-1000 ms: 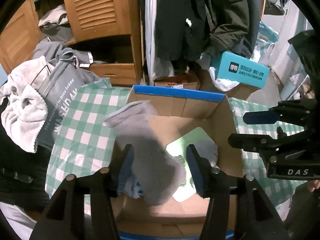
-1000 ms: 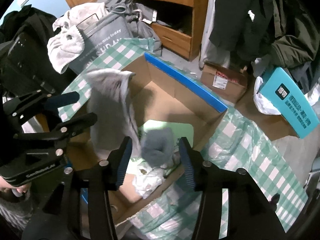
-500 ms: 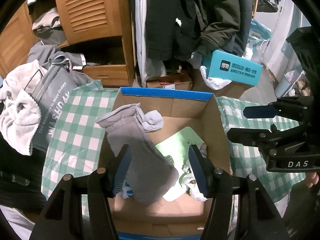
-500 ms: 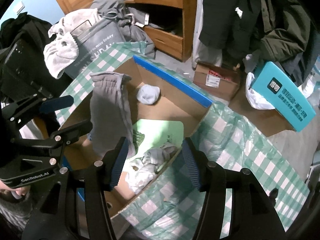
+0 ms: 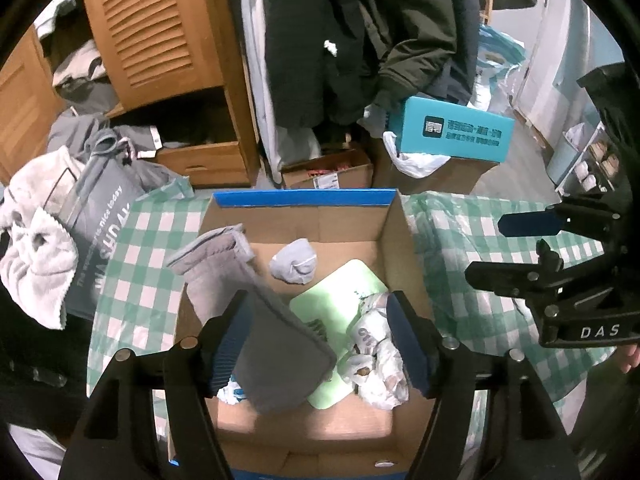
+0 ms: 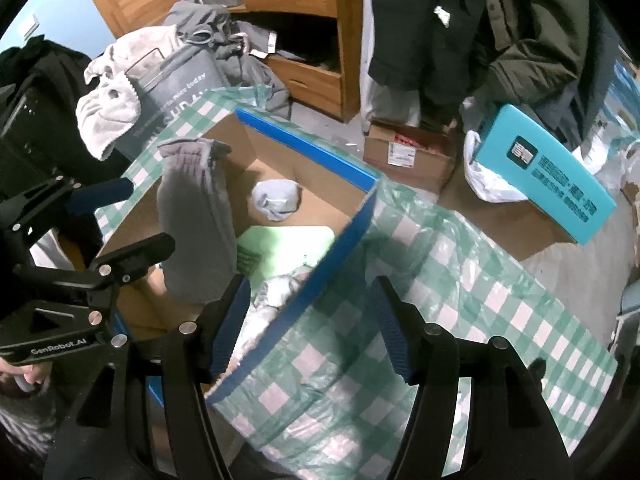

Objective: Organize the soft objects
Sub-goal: 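Withdraw both tools from the box back over the checked sheet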

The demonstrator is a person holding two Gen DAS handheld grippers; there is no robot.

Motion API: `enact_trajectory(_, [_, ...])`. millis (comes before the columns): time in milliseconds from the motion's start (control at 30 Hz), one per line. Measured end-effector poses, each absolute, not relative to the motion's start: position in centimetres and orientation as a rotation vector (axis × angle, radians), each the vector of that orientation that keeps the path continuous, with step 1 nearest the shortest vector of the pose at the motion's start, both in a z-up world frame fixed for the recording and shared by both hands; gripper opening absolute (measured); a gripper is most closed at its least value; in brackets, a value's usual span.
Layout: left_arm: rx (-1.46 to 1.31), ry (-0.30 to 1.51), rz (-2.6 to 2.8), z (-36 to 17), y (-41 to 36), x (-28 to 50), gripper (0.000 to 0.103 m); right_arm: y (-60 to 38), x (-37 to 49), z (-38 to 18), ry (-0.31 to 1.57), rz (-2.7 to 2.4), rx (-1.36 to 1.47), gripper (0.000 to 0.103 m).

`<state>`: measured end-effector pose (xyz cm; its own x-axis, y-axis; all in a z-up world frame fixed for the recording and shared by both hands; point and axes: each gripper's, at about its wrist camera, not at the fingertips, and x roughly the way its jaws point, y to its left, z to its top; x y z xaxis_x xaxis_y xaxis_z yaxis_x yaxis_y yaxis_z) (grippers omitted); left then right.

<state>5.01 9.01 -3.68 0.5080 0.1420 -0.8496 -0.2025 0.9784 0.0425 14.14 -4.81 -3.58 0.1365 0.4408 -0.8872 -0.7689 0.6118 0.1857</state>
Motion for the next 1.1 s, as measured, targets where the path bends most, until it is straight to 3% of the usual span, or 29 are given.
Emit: enact_trajectory(1100, [0.044, 1.094, 0.097, -6.1, -1.2, 9.9, 0.075, -17.8, 17.8, -5.7, 1.133, 0.704, -0.280, 0.073])
